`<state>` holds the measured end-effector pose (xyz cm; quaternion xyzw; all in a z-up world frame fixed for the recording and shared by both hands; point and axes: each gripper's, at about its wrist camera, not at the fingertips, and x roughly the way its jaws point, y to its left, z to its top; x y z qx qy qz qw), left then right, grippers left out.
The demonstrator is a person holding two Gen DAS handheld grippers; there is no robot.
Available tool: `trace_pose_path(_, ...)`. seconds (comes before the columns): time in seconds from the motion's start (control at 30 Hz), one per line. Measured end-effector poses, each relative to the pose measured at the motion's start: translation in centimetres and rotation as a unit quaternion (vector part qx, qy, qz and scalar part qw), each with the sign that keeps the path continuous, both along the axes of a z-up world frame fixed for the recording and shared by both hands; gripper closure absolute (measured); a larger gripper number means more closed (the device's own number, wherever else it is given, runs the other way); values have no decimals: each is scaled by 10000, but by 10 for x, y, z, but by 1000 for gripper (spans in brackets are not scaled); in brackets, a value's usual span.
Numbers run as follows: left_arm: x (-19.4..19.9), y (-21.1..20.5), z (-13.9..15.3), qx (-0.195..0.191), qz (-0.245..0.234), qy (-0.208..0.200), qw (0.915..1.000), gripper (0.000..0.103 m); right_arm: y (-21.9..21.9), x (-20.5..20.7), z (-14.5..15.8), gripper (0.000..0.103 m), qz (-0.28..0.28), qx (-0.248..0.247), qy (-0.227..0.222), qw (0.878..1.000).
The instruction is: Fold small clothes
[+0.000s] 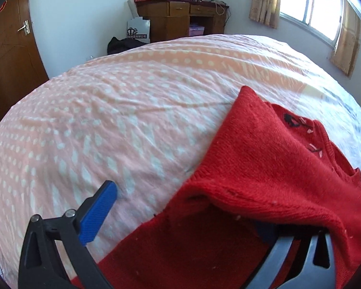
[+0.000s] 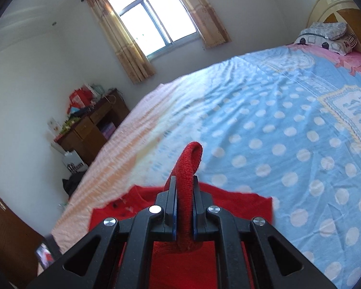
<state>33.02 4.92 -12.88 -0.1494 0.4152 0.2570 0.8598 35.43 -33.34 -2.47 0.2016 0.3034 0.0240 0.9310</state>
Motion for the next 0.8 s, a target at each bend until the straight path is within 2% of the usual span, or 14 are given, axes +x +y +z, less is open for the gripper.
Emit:
trace_pose_path(0.27,0,-6,-1,130,-7,-10,9999,0,-31,-10,-70,95,32,-63,821,9966)
trace_pose_path(0.37,0,-5,-1,93,-13,-27,10000,0,-26,-8,-94,93,121,-326,1201,9922)
trace_pose_path(0.4,-1,-5,-1,65,-15,-40,10000,0,-25,-12,-95,92,128,-370,1083,9933)
trace_pose_path(0.5,-3,0,-1,-80,-56,-120,9999,0,-28,-19,-92,89,198,-369,1116,9929)
trace_pose_path(0.6,-12,3,2,-28,-272,-84,9996,0,-38,-35,-88,78,169,-235,1181,9926)
trace_pose_path(0.67,-22,7,4,16,-461,-68,9989,0,-46,-49,-82,52,-142,-290,1165,9927)
trace_pose_path(0.73,-35,12,7,17,-582,-102,9983,0,-51,-67,-72,51,-555,-413,876,9937)
trace_pose_path(0.8,-46,16,9,384,-417,27,9984,0,-46,-76,-63,51,-626,-518,599,9949)
